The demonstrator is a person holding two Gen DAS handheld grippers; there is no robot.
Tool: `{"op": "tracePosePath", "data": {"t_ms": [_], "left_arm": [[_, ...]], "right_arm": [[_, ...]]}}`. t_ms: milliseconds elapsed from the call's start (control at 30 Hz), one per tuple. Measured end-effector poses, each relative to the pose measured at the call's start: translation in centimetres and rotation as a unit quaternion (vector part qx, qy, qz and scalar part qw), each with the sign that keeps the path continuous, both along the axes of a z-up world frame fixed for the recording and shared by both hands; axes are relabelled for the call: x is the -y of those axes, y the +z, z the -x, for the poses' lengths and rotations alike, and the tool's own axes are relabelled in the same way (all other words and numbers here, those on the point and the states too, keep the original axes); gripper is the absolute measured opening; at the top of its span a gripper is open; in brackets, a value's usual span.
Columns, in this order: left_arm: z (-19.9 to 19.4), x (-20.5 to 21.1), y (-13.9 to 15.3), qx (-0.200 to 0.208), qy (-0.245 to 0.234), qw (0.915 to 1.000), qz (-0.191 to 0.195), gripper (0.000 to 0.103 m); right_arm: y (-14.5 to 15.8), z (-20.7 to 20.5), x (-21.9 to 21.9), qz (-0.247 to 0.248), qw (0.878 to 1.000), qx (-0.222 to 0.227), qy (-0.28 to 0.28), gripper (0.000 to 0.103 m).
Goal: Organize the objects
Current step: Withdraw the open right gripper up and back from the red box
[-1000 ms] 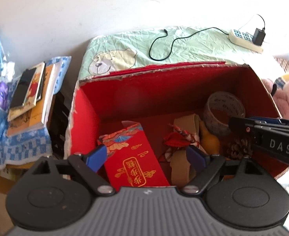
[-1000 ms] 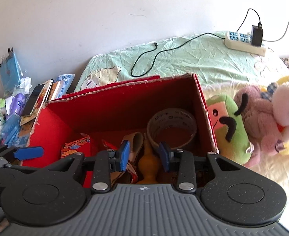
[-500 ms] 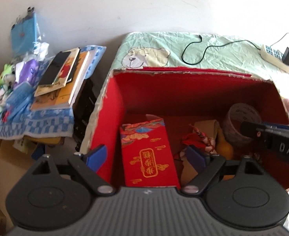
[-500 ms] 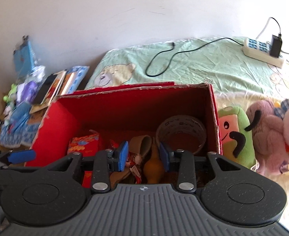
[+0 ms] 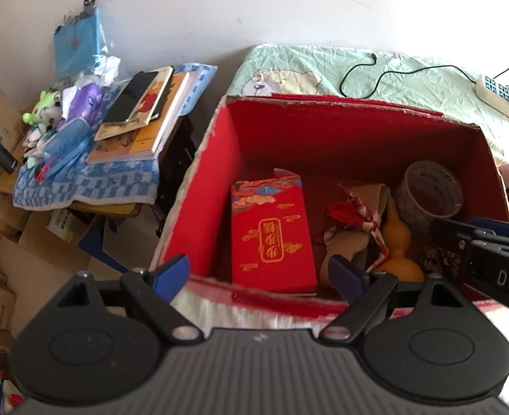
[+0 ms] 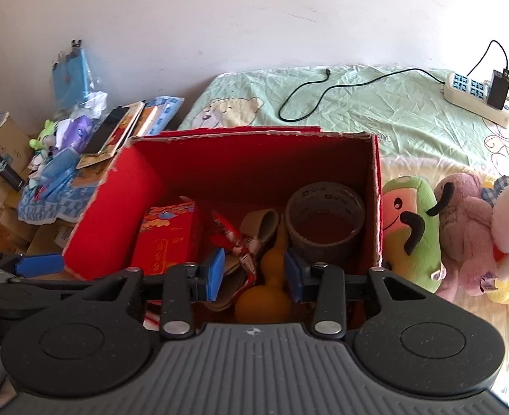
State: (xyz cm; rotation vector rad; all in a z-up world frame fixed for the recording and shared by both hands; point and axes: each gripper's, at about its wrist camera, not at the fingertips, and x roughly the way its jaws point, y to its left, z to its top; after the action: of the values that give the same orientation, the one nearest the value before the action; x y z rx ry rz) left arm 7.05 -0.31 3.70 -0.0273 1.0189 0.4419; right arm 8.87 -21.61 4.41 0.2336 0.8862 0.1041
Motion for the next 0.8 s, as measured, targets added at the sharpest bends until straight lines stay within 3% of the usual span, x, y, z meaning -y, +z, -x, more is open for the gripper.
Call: {"op": "tracePosePath", "data": {"t_ms": [400, 600, 800], "left_arm": [[4.0, 1.4, -1.3, -0.031, -0.011, 0.9992, 0.023, 0.087], [4.8, 0.9, -3.4, -0.056, -0.06, 0.9955, 0.047, 0.087], [5.2, -0.3, -5.2, -0.068, -0.088, 0.9919, 0.061, 0.087]], "right_arm": [[1.1, 4.4, -2.0, 0.0, 0.999, 0.016, 0.039, 0.041], [-0.4, 5.5, -2.8, -0.013, 0.999, -0.027, -0.017, 0.041], [-2.7, 6.4, -3.4, 0.006, 0.994, -0.064, -0.091, 0.041]]}}
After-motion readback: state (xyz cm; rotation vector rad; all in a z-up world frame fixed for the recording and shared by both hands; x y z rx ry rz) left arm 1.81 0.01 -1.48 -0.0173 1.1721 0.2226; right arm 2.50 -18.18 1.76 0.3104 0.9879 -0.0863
